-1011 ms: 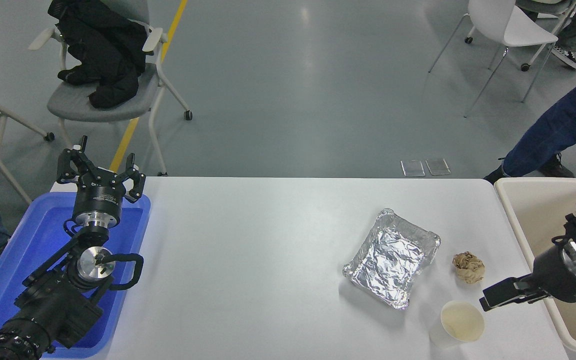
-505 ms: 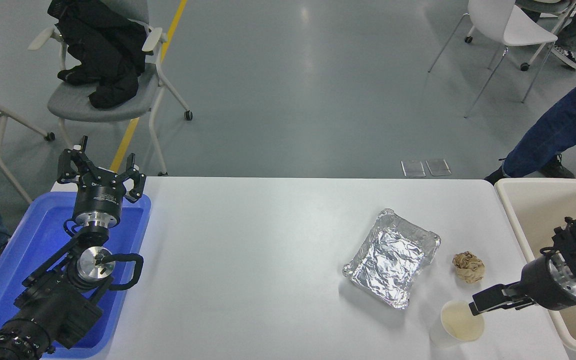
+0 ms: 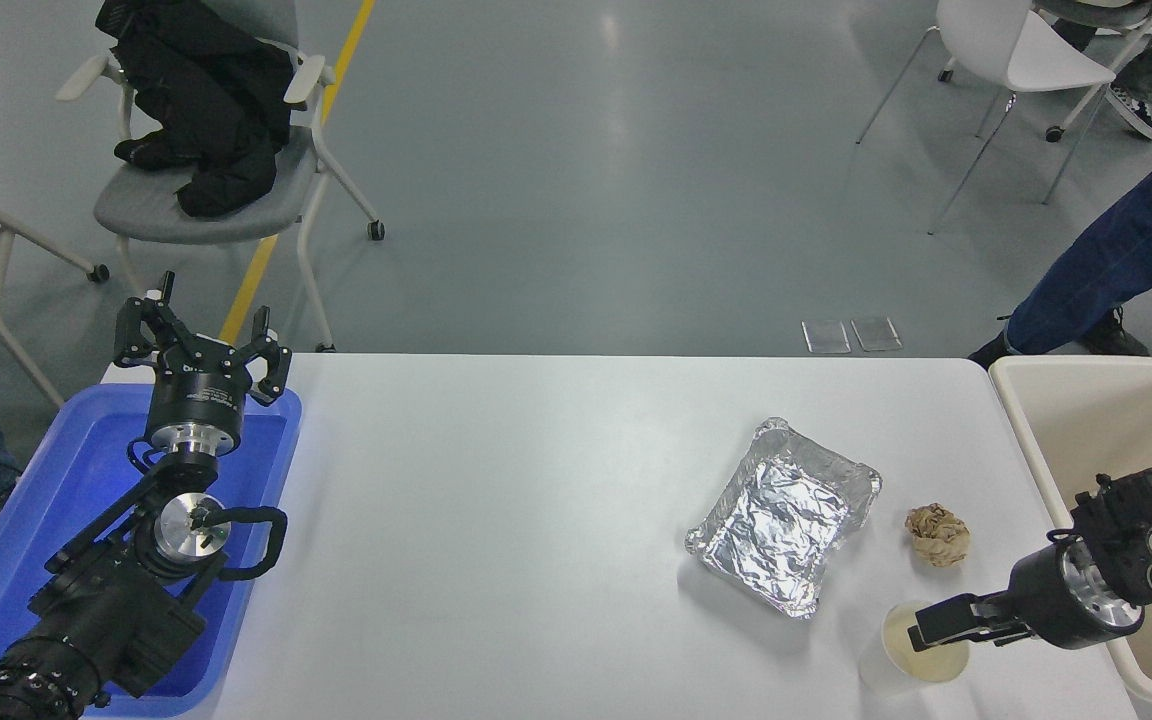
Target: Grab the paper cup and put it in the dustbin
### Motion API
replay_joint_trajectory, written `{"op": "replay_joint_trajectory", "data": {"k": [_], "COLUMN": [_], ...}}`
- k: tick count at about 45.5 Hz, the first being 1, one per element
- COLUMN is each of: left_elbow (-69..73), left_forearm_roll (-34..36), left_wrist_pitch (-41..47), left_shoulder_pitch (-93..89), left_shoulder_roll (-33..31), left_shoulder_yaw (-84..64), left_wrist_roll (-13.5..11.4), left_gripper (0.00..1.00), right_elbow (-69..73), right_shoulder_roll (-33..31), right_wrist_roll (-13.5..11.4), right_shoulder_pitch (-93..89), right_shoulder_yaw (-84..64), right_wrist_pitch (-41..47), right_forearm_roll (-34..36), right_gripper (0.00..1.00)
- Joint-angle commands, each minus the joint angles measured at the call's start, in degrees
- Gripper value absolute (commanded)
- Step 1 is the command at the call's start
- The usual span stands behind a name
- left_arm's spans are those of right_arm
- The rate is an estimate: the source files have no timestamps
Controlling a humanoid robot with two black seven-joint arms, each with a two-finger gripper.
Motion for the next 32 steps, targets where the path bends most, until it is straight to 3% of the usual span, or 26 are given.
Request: {"op": "replay_joint_trajectory", "data": {"k": [1, 8, 32], "left_elbow": [0.0, 0.0, 0.0], "left_forearm_roll": [0.0, 0.0, 0.1], "left_wrist_pitch": [0.0, 0.0, 0.0], "left_shoulder_pitch": [0.0, 0.0, 0.0], "left_shoulder_roll": [0.0, 0.0, 0.0], "left_shoulder_yaw": [0.0, 0.0, 0.0], "left_wrist_roll": [0.0, 0.0, 0.0], "left_gripper": [0.99, 0.99, 0.99], "right_elbow": [-1.3, -1.1, 0.0], "right_shoulder_roll": [0.6, 0.4, -1.6], "right_wrist_roll": [0.1, 0.2, 0.2], "right_shoulder_pitch": [-1.7, -1.6, 0.0], "right_shoulder_yaw": [0.9, 0.8, 0.5], "right_wrist_pitch": [0.0, 0.2, 0.7], "right_forearm_roll": [-0.2, -0.2, -0.4], "right_gripper": [0.34, 0.0, 0.0]}}
